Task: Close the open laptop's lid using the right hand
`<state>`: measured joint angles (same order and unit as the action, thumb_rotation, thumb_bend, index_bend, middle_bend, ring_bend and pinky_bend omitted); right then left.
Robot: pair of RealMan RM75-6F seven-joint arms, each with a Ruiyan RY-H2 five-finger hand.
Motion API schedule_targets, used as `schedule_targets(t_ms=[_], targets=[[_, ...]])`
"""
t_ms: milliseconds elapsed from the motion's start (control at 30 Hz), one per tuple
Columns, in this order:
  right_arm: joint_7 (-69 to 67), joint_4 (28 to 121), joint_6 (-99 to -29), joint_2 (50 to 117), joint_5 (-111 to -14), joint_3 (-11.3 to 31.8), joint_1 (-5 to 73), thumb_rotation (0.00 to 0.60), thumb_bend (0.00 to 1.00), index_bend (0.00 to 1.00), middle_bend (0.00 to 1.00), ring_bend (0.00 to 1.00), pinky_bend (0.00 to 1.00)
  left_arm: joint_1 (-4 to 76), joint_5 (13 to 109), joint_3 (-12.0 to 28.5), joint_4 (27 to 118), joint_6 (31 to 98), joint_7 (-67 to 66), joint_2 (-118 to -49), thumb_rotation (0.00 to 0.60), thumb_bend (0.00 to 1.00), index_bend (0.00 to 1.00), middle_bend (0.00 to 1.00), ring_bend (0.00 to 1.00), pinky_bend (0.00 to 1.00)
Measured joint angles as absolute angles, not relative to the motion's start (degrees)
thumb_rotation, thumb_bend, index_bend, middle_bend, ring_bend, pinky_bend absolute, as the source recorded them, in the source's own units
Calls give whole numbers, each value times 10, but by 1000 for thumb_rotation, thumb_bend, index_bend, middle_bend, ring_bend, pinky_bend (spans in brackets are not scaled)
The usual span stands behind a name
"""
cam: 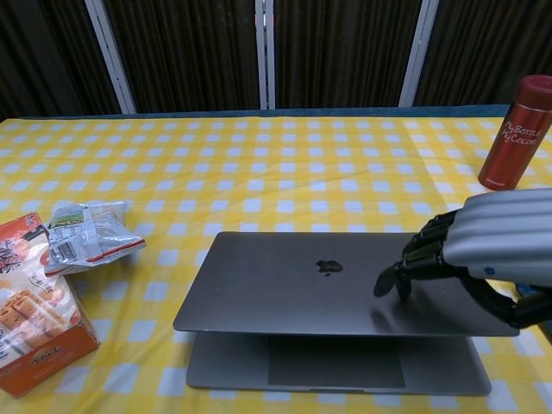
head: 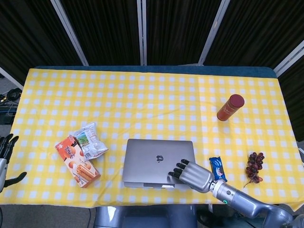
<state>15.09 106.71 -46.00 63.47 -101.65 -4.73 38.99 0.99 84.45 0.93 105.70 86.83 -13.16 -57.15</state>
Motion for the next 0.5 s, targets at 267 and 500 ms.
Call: schedule_targets(t_ms=[267,500], targets=[[227,979,-489,665,-1128,-84,391,600,1000,208,248,217,240,11,844,9,1056,868,-135,-574,600,0,0,0,0,0],[275,936,-509,680,-1172,-97,392,600,1000,209,236,214,235,11,845,8,1055,866,-136,-575,600,0,0,0,0,0]])
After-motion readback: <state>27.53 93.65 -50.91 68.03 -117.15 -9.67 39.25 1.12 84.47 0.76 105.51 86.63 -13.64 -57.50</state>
